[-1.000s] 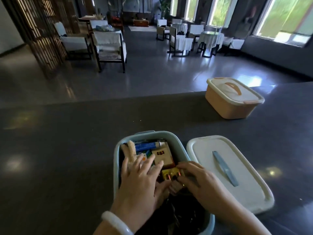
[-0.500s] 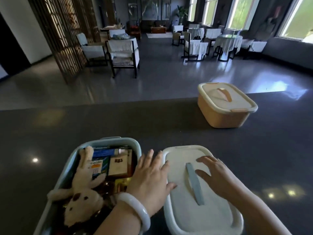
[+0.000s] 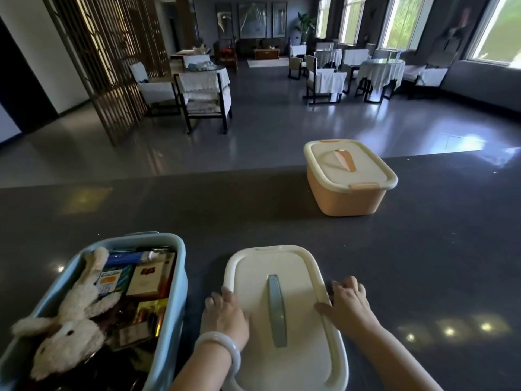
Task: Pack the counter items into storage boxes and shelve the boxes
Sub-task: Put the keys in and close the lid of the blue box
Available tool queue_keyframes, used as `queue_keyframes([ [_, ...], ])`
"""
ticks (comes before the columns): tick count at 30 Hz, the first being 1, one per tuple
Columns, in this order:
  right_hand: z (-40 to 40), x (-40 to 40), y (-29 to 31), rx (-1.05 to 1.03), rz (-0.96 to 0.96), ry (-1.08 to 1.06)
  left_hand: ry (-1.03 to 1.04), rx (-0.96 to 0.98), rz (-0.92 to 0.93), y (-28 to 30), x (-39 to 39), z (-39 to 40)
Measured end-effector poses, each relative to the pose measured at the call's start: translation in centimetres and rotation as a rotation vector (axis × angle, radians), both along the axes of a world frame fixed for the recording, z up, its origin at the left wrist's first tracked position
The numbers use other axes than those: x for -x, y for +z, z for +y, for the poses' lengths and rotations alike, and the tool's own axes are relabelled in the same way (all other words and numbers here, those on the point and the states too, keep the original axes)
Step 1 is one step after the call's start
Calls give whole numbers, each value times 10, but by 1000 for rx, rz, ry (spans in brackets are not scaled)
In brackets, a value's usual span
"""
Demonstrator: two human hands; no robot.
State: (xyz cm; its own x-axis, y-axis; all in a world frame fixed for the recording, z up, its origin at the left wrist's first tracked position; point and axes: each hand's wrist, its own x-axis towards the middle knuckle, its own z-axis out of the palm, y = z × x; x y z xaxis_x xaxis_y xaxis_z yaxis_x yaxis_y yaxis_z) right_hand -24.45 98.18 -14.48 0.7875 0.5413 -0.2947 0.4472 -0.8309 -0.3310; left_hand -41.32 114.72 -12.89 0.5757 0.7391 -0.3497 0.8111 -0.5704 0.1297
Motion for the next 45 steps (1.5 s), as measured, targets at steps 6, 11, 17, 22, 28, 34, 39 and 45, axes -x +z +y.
queue_keyframes([
  [6,-1,2,-6,-263,154,-157,133,235,-364,8,-1,-2],
  [11,0,-8,10,-545,229,-246,124,259,-565,31,-9,-3],
  [17,11,-16,59,-705,159,-243,54,100,-676,83,-9,5],
  [22,37,11,92,-773,138,-147,11,-20,-739,136,29,41],
  [28,93,80,111,-802,138,-13,136,-45,-795,161,121,93],
  [34,153,166,97,-723,171,105,314,86,-883,139,215,138],
  [39,177,223,84,-636,97,52,340,220,-831,99,254,165],
  [45,181,244,73,-599,2,-59,241,348,-821,62,269,185],
])
